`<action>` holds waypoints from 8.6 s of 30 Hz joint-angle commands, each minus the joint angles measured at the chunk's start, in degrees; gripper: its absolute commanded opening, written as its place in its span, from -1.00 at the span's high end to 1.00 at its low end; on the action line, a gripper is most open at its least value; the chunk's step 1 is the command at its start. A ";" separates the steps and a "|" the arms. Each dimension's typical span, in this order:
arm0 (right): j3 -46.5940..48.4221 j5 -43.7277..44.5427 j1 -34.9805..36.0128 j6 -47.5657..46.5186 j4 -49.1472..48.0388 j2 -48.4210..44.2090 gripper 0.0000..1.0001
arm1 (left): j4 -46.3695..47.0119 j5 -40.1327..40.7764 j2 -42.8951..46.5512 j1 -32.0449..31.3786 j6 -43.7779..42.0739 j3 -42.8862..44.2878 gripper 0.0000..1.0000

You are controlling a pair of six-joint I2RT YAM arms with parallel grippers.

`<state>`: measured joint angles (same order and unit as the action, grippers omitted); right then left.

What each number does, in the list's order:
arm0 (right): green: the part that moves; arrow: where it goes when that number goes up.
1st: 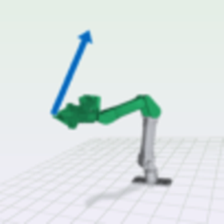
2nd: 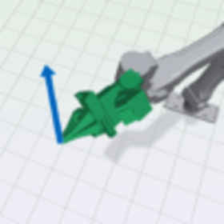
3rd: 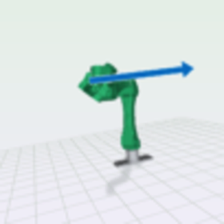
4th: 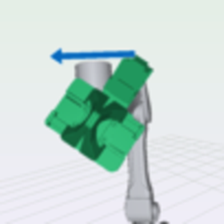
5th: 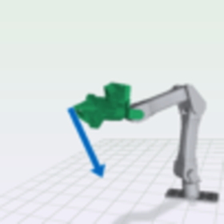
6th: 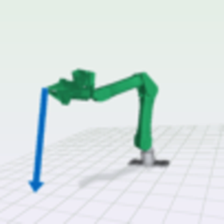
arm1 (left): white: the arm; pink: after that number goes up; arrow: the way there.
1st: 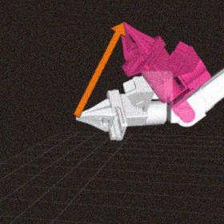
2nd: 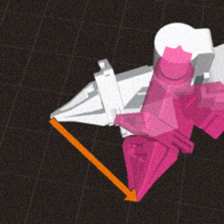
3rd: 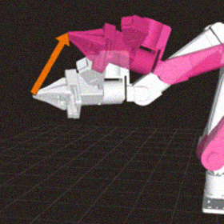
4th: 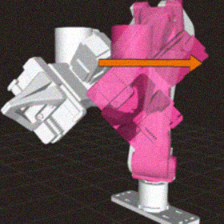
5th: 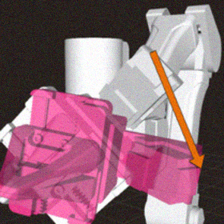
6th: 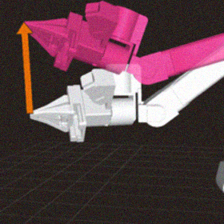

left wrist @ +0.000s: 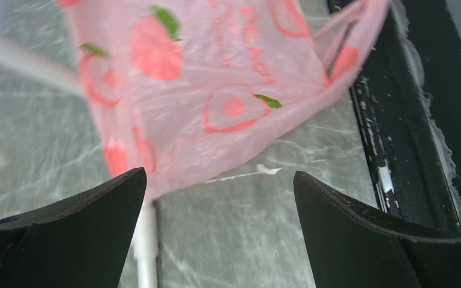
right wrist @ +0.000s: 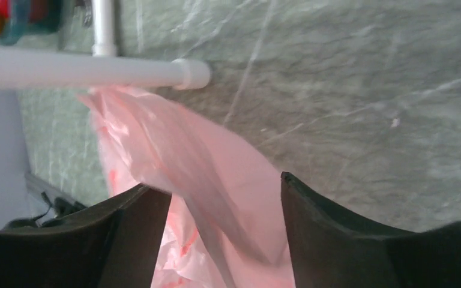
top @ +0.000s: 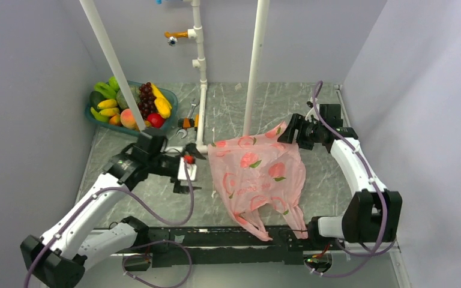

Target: Place the fake fruits into the plastic bag and tie a complex knot

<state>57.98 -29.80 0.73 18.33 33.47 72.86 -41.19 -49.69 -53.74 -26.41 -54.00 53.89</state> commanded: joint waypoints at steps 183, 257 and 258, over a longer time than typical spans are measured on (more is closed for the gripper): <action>4.15 -6.84 19.69 -11.95 7.82 -18.19 1.00 | 43.56 41.81 -10.12 -30.51 36.58 13.10 -0.78; 15.64 -11.14 36.92 -45.85 4.90 -11.48 1.00 | 29.02 -22.19 -17.06 13.61 68.21 21.89 1.00; 15.30 -10.55 37.03 -43.89 5.49 -12.55 1.00 | 21.58 -18.34 -18.47 14.18 62.67 25.06 1.00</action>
<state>70.72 -43.35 37.93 -27.00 32.14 65.41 -1.83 -76.75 -69.25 -16.60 23.27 69.82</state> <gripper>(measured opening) 0.009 0.010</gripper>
